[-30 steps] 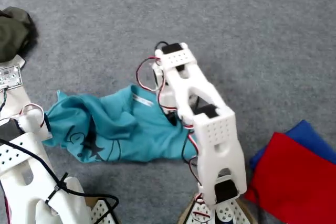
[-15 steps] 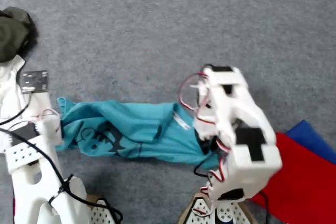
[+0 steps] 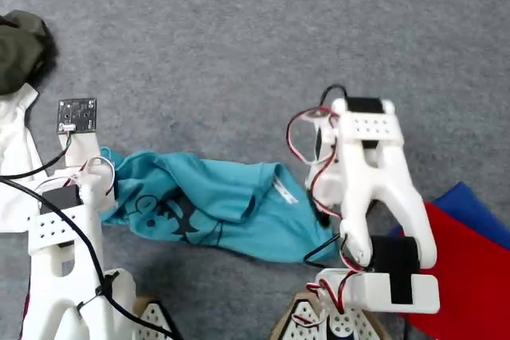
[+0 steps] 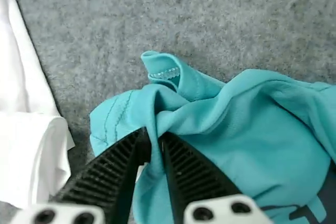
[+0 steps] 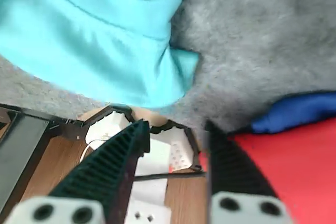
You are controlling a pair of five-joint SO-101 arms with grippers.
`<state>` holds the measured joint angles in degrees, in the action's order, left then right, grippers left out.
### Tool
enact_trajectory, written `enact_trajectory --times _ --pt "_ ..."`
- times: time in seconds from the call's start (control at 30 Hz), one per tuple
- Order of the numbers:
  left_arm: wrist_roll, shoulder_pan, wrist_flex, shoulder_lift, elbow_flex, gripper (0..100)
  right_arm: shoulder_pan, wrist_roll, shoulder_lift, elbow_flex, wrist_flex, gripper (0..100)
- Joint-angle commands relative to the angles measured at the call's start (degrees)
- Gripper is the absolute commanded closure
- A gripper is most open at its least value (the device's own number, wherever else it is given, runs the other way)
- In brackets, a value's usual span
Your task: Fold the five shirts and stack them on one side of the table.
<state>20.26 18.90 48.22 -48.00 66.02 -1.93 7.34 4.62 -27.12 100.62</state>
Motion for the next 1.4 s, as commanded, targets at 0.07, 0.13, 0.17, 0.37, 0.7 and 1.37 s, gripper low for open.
enact_trajectory --times 0.07,0.13,0.17,0.37,0.7,1.37 --pt "-0.4 -0.4 -0.9 0.1 -0.3 98 -3.2 0.4 2.5 9.0 1.8 83.0" --pt "-0.4 -0.4 -0.7 0.1 -0.3 98 -6.7 0.4 2.5 9.1 1.8 86.0" --pt "-0.4 -0.4 -0.6 0.1 -0.2 98 -9.1 0.1 2.5 9.3 1.8 86.8" --pt "-0.5 -0.4 -0.4 0.1 1.9 98 -24.7 -7.6 -0.6 13.9 -1.0 81.7" --pt "-0.6 -0.3 -0.8 0.0 5.9 98 -32.9 -10.9 -31.2 36.1 -1.3 79.4" --pt "-0.6 -0.3 -6.1 0.0 9.3 98 -24.3 -7.9 -37.1 51.1 1.6 98.2"
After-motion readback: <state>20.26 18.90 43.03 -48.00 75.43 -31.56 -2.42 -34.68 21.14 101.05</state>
